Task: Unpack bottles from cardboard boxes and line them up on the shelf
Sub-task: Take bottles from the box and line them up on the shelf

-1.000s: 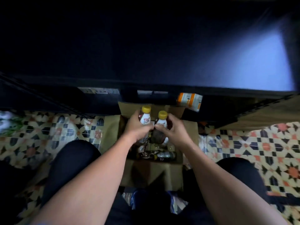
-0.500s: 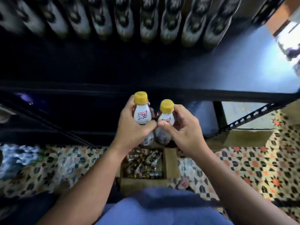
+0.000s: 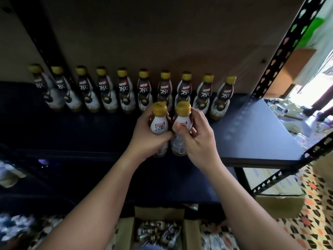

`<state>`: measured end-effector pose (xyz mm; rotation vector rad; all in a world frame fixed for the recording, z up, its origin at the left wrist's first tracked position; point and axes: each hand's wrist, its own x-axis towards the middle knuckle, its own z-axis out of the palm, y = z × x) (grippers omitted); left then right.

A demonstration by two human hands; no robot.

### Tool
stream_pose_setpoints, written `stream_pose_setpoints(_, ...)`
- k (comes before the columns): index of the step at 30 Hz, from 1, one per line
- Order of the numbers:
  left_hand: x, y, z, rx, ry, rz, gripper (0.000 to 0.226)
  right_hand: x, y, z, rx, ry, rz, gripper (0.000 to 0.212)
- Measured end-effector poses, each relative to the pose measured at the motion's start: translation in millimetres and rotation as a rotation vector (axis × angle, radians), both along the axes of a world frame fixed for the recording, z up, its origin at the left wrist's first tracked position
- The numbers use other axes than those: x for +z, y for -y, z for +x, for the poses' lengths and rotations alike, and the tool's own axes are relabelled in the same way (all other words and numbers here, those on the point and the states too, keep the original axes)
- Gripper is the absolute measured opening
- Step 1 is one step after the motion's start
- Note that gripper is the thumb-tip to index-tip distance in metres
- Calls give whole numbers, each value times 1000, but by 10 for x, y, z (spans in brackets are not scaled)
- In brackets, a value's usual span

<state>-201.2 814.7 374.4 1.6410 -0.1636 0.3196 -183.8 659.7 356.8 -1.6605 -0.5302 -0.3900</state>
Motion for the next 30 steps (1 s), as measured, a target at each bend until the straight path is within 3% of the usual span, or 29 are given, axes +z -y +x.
stream_pose_setpoints(4, -120, -43, 199, -14, -2, -16, 44, -111, 43, 152, -35, -49, 0, 35)
stream_pose_setpoints(12, -116, -176, 590, -177, -98, 63, 58, -168, 41, 451, -70, -85, -13, 53)
stream_pose_setpoints(19, -150, -213, 634, -138, -99, 33, 60, -97, 11, 566, -54, -122, -21, 42)
stream_pose_setpoints(23, -273, -261, 539, -93, -81, 34, 76, -239, 62, 535, 32, -269, 40, 68)
stream_pose_setpoints(25, -379, -290, 495, -89, -84, 44, 80, -370, 107, 527, 69, -313, 15, 68)
stream_pose_setpoints(30, -534, -376, 463, -101, -105, 63, 69, -480, 140, 571, -31, -308, -114, 63)
